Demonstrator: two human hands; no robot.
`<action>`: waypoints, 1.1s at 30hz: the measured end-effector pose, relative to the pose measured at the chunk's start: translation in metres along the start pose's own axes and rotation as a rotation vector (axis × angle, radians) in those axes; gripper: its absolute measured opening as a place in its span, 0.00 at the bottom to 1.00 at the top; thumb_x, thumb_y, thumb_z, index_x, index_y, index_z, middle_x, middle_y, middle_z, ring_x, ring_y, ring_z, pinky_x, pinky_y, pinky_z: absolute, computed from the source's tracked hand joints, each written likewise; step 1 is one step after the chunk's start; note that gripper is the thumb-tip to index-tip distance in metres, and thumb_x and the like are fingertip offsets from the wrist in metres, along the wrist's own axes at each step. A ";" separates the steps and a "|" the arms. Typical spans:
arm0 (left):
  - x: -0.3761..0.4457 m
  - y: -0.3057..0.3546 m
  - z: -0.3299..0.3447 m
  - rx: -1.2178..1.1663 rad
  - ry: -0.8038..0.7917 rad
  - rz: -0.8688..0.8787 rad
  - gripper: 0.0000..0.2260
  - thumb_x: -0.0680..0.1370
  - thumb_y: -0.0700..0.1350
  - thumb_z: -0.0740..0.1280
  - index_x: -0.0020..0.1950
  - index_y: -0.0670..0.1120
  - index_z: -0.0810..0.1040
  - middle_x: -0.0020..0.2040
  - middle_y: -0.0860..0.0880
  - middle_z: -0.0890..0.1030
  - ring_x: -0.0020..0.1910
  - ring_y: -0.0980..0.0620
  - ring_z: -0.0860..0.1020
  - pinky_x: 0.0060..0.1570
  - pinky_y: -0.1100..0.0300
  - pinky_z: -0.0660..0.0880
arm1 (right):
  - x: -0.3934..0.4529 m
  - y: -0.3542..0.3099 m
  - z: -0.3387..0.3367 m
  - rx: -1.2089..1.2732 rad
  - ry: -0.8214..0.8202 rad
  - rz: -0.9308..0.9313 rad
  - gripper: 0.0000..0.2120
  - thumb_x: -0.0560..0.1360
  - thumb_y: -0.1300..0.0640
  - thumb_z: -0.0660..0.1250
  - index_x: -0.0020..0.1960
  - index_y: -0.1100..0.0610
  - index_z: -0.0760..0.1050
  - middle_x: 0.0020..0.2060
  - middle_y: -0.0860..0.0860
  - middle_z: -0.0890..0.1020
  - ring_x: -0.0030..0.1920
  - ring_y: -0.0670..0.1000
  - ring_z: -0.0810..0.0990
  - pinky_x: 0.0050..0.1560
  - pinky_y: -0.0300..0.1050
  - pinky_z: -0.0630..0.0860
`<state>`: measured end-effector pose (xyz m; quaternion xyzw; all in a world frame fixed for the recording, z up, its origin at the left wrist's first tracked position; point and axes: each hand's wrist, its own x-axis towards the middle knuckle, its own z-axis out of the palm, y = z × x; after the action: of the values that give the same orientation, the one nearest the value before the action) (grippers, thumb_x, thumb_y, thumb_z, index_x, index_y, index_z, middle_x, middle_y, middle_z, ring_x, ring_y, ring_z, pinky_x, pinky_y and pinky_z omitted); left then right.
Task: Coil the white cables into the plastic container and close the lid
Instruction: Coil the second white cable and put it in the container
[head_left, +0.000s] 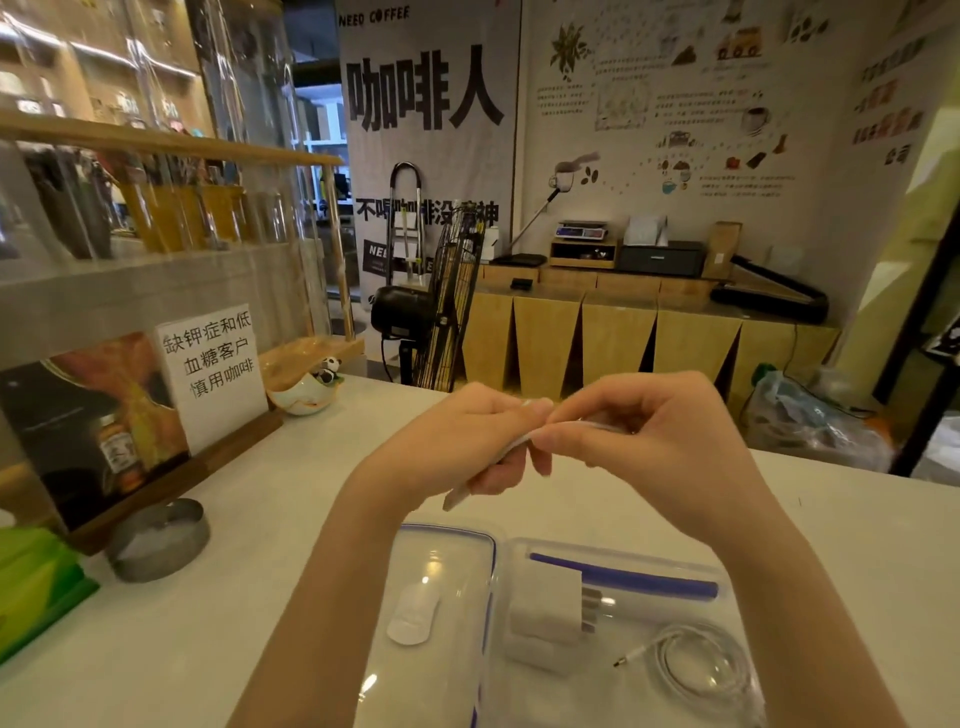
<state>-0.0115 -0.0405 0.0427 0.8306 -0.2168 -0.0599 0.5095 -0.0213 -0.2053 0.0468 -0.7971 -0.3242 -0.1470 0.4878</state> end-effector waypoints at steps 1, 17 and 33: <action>0.003 -0.001 0.002 -0.057 -0.039 -0.012 0.22 0.78 0.54 0.51 0.33 0.44 0.75 0.17 0.54 0.67 0.17 0.59 0.63 0.20 0.69 0.62 | 0.001 0.003 -0.001 0.021 0.015 -0.007 0.04 0.64 0.54 0.72 0.39 0.51 0.82 0.30 0.47 0.82 0.33 0.43 0.79 0.35 0.31 0.75; 0.029 -0.015 0.001 -1.561 -0.496 0.170 0.15 0.80 0.46 0.53 0.46 0.37 0.72 0.26 0.45 0.69 0.27 0.53 0.64 0.31 0.63 0.63 | 0.008 0.016 0.029 0.492 0.202 0.350 0.09 0.75 0.56 0.62 0.45 0.52 0.81 0.22 0.47 0.74 0.19 0.43 0.66 0.18 0.33 0.63; 0.028 -0.022 0.002 -0.346 0.721 0.427 0.14 0.79 0.46 0.52 0.41 0.45 0.73 0.22 0.54 0.71 0.24 0.59 0.68 0.26 0.68 0.67 | -0.005 0.000 0.038 0.110 -0.465 0.445 0.11 0.78 0.55 0.56 0.54 0.57 0.74 0.25 0.47 0.73 0.19 0.43 0.66 0.21 0.33 0.64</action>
<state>0.0199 -0.0456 0.0260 0.6378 -0.1788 0.3044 0.6845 -0.0283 -0.1735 0.0256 -0.8331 -0.2519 0.1668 0.4633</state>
